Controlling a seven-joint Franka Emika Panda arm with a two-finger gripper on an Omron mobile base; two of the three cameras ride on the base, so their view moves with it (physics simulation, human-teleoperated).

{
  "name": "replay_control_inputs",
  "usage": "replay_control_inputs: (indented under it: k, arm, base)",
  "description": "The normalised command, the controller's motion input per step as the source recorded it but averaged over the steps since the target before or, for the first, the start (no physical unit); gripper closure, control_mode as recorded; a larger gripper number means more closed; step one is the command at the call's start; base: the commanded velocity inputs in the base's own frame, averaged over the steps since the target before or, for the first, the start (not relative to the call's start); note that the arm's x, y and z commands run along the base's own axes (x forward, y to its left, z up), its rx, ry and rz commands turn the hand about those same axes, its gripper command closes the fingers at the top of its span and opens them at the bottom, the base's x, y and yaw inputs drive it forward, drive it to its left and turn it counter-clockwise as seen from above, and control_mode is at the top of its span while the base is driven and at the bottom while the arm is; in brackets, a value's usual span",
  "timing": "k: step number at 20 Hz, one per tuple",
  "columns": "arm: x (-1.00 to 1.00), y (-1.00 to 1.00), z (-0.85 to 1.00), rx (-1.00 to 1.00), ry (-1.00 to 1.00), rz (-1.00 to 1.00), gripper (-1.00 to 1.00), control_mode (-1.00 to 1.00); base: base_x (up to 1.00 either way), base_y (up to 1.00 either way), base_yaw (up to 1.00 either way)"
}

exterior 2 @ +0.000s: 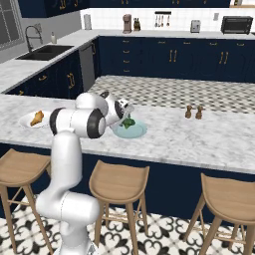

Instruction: Pick the chicken drumstick and broccoli from their plates and place them in the bowl. Then put the bowl in the fridge.

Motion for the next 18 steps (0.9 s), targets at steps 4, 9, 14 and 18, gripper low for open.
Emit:
replay_control_inputs:
  k: [4,9,14,18]
  arm:
    - [-0.7,0.28,0.87,0.03,0.02,-0.04,1.0,-1.0]
    - [-0.65,0.43,0.45,0.15,0.03,-0.15,1.0,-1.0]
    - [-0.41,0.68,0.39,0.16,0.07,-0.25,1.0,-1.0]
    - [0.0,0.75,0.22,0.13,0.09,-0.27,1.0,-1.0]
  base:
    - [0.0,0.0,0.0]
    - [0.0,0.0,0.0]
    - [0.0,0.0,0.0]
    - [0.0,0.0,0.0]
